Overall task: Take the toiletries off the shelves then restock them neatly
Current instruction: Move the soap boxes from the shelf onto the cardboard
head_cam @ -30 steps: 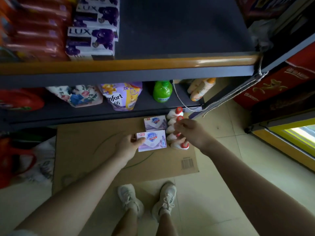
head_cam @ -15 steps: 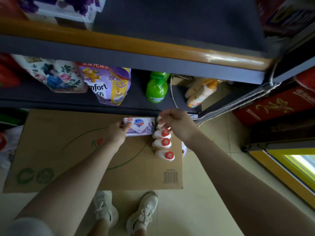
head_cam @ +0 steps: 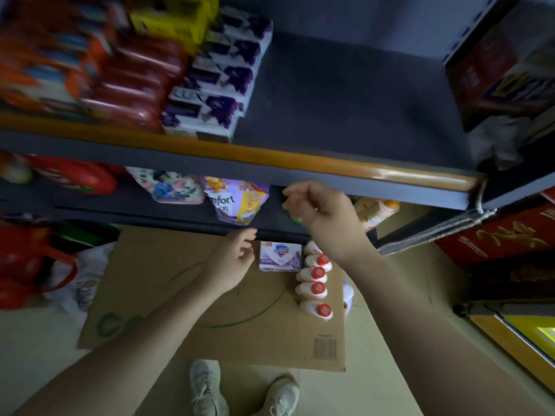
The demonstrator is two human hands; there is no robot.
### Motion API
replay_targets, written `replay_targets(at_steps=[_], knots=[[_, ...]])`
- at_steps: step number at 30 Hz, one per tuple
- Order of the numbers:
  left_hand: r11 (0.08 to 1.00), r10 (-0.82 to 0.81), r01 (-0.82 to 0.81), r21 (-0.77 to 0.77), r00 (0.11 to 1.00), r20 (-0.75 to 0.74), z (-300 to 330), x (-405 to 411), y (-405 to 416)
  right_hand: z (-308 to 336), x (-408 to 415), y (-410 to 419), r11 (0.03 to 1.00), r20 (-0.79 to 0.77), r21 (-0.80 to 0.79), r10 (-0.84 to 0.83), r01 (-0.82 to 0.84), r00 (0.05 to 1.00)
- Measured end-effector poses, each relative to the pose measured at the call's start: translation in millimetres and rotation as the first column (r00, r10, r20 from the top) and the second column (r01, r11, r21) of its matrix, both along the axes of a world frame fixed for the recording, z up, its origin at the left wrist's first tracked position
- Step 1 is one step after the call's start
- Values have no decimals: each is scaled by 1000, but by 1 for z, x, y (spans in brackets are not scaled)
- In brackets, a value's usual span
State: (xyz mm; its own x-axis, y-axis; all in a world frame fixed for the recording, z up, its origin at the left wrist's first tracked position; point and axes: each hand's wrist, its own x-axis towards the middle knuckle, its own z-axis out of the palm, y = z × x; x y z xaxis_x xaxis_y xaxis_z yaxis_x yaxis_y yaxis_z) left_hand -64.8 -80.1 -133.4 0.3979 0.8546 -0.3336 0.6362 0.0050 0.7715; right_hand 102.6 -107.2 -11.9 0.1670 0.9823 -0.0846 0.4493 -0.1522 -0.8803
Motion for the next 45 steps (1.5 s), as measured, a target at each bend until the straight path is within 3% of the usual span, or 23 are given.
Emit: replay_targets(at_steps=[2, 5, 6, 9, 13, 17, 21, 25, 29, 34, 37, 39, 41, 43, 45], knots=[[971, -39, 43, 234, 999, -25, 43, -26, 5, 13, -20, 19, 986, 139, 168, -44, 20, 989], [841, -65, 142, 522, 984, -164, 96, -62, 28, 21, -49, 50, 935, 444, 343, -73, -94, 893], [787, -69, 165, 594, 981, -182, 108, -71, 40, 21, -57, 61, 931, 538, 327, -45, -160, 842], [667, -33, 223, 711, 962, -271, 128, -93, 72, 23, -77, 88, 945, 662, 32, 223, -324, 716], [609, 25, 310, 730, 913, -408, 133, -107, 100, 24, -92, 110, 928, 705, -83, 313, -364, 636], [637, 15, 401, 658, 847, -531, 132, -108, 116, 19, -81, 106, 937, 782, -188, 324, -293, 533], [666, -18, 411, 622, 843, -538, 127, -110, 120, 19, -64, 95, 967, 790, -130, 236, -221, 565], [672, -42, 410, 616, 852, -522, 126, -110, 120, 20, -60, 100, 988, 754, 93, 14, -127, 657], [671, -44, 403, 622, 859, -510, 129, -109, 125, 30, -48, 125, 995, 618, -56, 95, -77, 780], [678, -69, 427, 598, 848, -526, 131, -109, 126, 49, -23, 136, 958, 552, -235, 270, -164, 789], [735, -79, 320, 598, 916, -393, 138, -105, 125, 51, -20, 141, 951, 586, -235, 303, -201, 751], [797, -76, 178, 576, 977, -197, 149, -99, 118, 50, -17, 137, 972, 617, -168, 232, -163, 752], [884, -3, -20, 467, 999, 48, 162, -91, 107, 54, -18, 124, 995, 571, -24, 91, -94, 816], [969, 122, -172, 177, 957, 263, 175, -81, 97, 63, -22, 106, 993, 367, 114, -26, -18, 930], [969, 247, -226, -100, 872, 423, 191, -69, 87, 75, -27, 86, 992, 18, 120, -32, 29, 999]])
